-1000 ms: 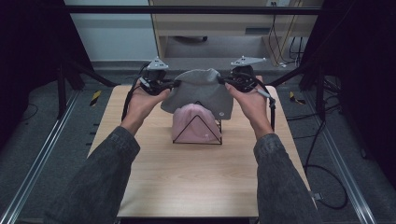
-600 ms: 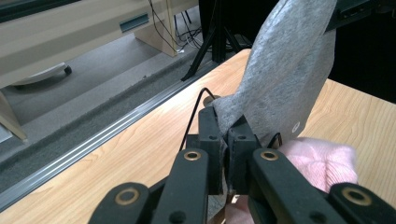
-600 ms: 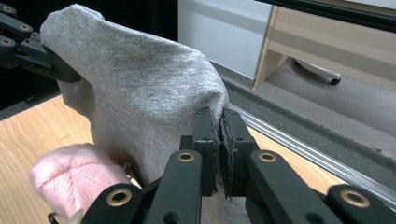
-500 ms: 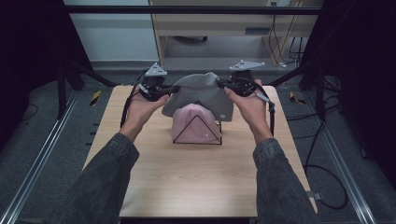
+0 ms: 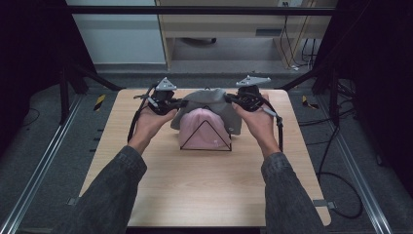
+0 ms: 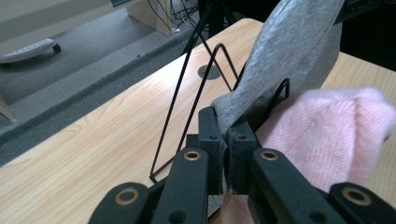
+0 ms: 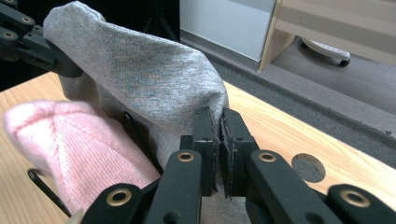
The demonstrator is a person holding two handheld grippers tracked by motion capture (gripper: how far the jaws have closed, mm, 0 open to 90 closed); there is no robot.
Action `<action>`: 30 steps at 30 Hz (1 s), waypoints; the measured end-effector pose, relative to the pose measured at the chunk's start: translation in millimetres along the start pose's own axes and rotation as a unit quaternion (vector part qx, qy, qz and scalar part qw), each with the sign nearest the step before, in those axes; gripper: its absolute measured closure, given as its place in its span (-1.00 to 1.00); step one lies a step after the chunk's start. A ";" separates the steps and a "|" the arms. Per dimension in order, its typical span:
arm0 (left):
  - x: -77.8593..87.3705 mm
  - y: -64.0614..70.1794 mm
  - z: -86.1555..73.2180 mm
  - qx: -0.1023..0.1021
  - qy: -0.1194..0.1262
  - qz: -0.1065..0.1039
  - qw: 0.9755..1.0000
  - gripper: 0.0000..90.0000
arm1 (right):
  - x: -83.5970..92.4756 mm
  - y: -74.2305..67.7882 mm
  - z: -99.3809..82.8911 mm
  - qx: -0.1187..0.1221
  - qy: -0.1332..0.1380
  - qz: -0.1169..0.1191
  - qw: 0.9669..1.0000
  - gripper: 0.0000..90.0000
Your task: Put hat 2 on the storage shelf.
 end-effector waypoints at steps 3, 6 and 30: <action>-4.8 -2.8 -7.8 0.005 -0.011 0.000 1.000 0.94 | -3.8 -0.3 -8.7 -0.005 -0.006 0.001 1.000 0.91; -8.9 -4.6 -14.5 0.008 -0.016 0.000 1.000 0.94 | -7.7 -0.2 -16.9 -0.009 -0.009 0.003 1.000 0.91; -21.6 -5.2 -39.8 0.029 -0.040 -0.015 0.999 0.94 | -16.8 -7.0 -44.2 -0.009 -0.034 0.013 0.999 0.91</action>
Point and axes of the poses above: each handheld gripper's, and its own axes: x roughly backward along the jaws, z roughly out of its top, y roughly to its right, the point moved 9 cm from there along -x, roughly forward along the jaws, and after that the axes turned 3 degrees about x, right-handed, at the moved point
